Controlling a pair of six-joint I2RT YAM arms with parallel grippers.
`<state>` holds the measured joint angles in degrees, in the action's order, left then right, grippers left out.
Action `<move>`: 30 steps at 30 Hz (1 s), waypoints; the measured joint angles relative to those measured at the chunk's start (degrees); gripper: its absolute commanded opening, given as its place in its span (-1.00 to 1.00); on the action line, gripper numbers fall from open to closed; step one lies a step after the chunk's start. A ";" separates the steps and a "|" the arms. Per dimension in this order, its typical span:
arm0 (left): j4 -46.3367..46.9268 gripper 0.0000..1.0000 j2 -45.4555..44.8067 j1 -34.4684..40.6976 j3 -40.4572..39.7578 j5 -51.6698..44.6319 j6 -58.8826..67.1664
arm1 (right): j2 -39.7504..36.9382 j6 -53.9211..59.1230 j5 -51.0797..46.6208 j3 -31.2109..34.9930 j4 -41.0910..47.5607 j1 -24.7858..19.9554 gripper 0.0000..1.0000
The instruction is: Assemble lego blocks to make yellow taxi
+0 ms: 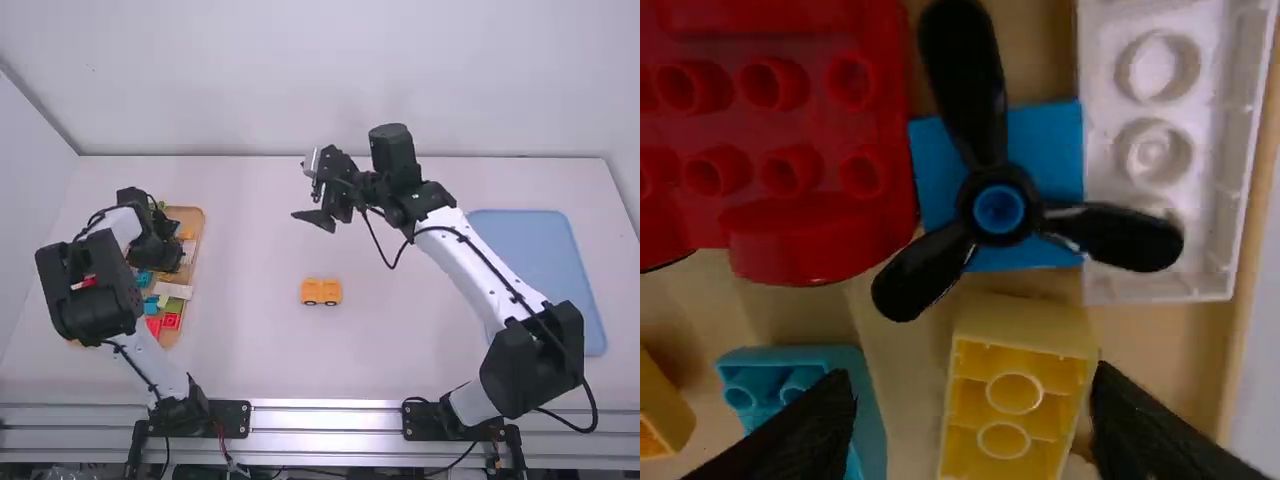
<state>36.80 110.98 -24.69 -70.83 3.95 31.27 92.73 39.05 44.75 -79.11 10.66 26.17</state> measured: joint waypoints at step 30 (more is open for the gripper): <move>-1.77 -0.61 -0.11 -1.81 3.78 -2.82 -0.72 | -0.02 0.00 -1.62 0.00 0.48 0.00 0.97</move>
<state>35.03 110.87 -26.50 -67.05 1.13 30.55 92.71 39.05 43.13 -79.11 11.14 26.17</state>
